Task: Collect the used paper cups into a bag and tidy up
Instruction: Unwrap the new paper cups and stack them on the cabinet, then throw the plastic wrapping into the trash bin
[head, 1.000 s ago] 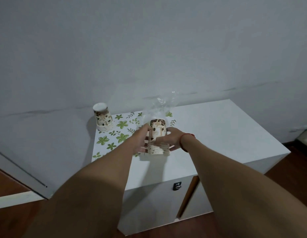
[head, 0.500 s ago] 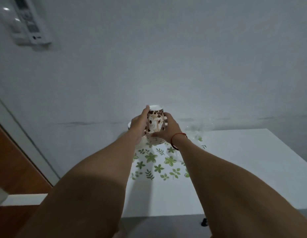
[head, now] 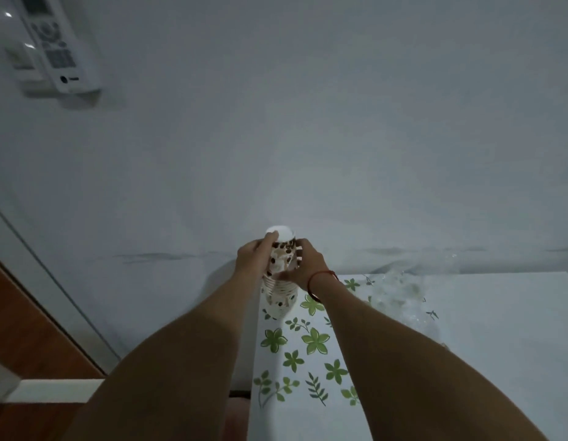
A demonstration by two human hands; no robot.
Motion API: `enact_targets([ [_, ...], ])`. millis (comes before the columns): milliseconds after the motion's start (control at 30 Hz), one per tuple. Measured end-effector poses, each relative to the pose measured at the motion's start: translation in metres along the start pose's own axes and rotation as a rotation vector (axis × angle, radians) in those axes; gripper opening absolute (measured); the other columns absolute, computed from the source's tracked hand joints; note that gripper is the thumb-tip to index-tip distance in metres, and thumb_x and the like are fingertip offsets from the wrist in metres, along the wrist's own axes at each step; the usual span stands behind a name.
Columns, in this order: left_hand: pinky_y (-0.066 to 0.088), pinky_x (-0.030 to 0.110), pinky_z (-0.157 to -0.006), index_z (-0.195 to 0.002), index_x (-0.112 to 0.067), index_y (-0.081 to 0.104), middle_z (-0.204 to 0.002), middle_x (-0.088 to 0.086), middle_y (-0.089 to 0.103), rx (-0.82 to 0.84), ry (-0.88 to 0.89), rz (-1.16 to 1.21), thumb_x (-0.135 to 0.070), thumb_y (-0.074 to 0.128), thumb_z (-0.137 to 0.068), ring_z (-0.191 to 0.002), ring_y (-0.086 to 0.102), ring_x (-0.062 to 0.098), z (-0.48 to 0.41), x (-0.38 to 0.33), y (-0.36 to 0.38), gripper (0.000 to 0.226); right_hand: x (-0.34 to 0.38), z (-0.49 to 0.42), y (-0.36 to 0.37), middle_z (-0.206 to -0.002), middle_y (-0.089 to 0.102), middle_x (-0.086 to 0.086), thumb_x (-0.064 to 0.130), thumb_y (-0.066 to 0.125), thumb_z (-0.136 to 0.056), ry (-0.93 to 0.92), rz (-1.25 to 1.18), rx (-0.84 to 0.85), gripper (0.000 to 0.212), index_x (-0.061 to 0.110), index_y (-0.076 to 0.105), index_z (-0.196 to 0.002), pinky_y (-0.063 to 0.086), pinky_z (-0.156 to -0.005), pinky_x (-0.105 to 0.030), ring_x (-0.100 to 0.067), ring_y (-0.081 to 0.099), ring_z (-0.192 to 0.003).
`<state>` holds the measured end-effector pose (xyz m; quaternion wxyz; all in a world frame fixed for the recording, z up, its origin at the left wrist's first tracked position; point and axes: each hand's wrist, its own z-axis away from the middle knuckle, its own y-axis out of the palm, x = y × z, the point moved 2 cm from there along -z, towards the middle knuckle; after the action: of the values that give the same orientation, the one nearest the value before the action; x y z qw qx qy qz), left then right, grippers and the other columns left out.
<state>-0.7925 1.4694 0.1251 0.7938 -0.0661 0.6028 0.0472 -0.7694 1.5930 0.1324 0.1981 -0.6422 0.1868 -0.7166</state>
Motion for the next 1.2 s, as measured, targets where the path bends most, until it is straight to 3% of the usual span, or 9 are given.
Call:
enact_targets([
  [167,0.054,0.049,-0.095,-0.095,-0.018,0.07,-0.103,0.01,0.074,-0.008,-0.036,0.018,-0.038,0.067,-0.083,-0.098,0.07,0.028,0.004,0.035,0.012,0.023,-0.023,0.006,0.009,-0.126,0.06,-0.014,0.013,0.078,-0.073,0.033,0.075,0.008,0.071,0.012,0.038,-0.132,0.048,-0.099,-0.043,-0.032,0.058,-0.115],
  [300,0.056,0.035,-0.086,-0.104,-0.014,0.071,-0.101,0.008,0.073,-0.098,-0.006,-0.016,-0.04,0.064,-0.085,-0.091,0.069,0.022,0.009,0.026,0.022,0.033,-0.023,0.009,0.001,-0.128,0.058,-0.015,0.012,0.071,-0.079,-0.001,0.127,0.058,0.067,0.012,0.035,-0.136,0.046,-0.095,-0.036,-0.033,0.056,-0.118],
  [400,0.047,0.026,-0.075,-0.108,-0.013,0.072,-0.092,0.003,0.068,-0.15,0.035,-0.101,-0.042,0.063,-0.087,-0.086,0.064,0.019,0.013,0.024,0.03,0.037,-0.035,0.015,-0.021,-0.142,0.046,-0.016,0.014,0.072,-0.08,0.013,0.251,0.092,0.081,0.01,0.026,-0.146,0.039,-0.105,-0.039,-0.033,0.044,-0.133],
  [533,0.046,0.029,-0.072,-0.089,-0.014,0.07,-0.083,0.005,0.064,-0.289,0.124,-0.17,-0.054,0.059,-0.087,-0.084,0.063,0.023,0.026,0.021,0.041,0.041,-0.069,0.03,-0.07,-0.154,0.033,-0.009,0.025,0.065,-0.087,-0.019,0.574,-0.004,0.075,0.014,0.024,-0.149,0.029,-0.116,-0.042,-0.025,0.032,-0.142],
  [700,0.045,0.035,-0.092,-0.12,-0.005,0.061,-0.123,0.015,0.063,-0.466,0.127,-0.177,-0.054,0.045,-0.093,-0.116,0.058,0.034,0.063,0.04,0.062,0.057,-0.105,0.052,-0.111,-0.162,0.014,-0.003,0.037,0.04,-0.099,0.034,0.732,-0.186,0.053,0.021,0.028,-0.148,0.003,-0.12,-0.05,-0.022,0.007,-0.151],
  [833,0.045,0.036,-0.096,-0.123,-0.001,0.06,-0.125,0.018,0.063,-0.477,0.043,-0.165,-0.034,0.049,-0.097,-0.116,0.058,0.034,0.097,0.068,0.086,0.043,-0.128,0.072,-0.121,-0.163,-0.003,-0.002,0.037,0.033,-0.1,0.231,0.568,-0.056,0.048,0.02,0.037,-0.145,0.018,-0.118,-0.049,-0.031,0.012,-0.149],
  [933,0.048,0.03,-0.078,-0.101,-0.005,0.064,-0.108,0.014,0.065,-0.199,-0.128,-0.122,-0.035,0.053,-0.096,-0.091,0.062,0.026,0.116,0.085,0.105,0.033,-0.136,0.09,-0.114,-0.162,0.011,-0.008,0.027,0.029,-0.102,0.238,0.493,-0.009,0.044,0.007,0.045,-0.138,0.03,-0.113,-0.038,-0.029,0.028,-0.143],
  [1067,0.045,0.046,-0.097,-0.142,-0.024,0.044,-0.144,0.005,0.045,0.206,-0.413,-0.109,-0.066,0.048,-0.087,-0.128,0.049,0.028,0.145,0.093,0.124,0.069,-0.132,0.106,-0.105,-0.134,0.054,-0.018,0.011,0.037,-0.097,0.375,0.317,-0.02,0.037,-0.001,0.054,-0.127,0.037,-0.107,-0.038,-0.033,0.049,-0.127],
  [1200,0.039,0.051,-0.108,-0.151,-0.026,0.028,-0.155,0.003,0.032,0.055,-0.293,-0.082,-0.055,0.063,-0.084,-0.139,0.036,0.029,0.148,0.096,0.124,0.081,-0.128,0.117,-0.094,-0.117,0.049,-0.015,0.0,0.036,-0.098,0.522,-0.349,0.128,0.037,-0.006,0.044,-0.134,0.056,-0.088,-0.044,-0.034,0.06,-0.111],
])
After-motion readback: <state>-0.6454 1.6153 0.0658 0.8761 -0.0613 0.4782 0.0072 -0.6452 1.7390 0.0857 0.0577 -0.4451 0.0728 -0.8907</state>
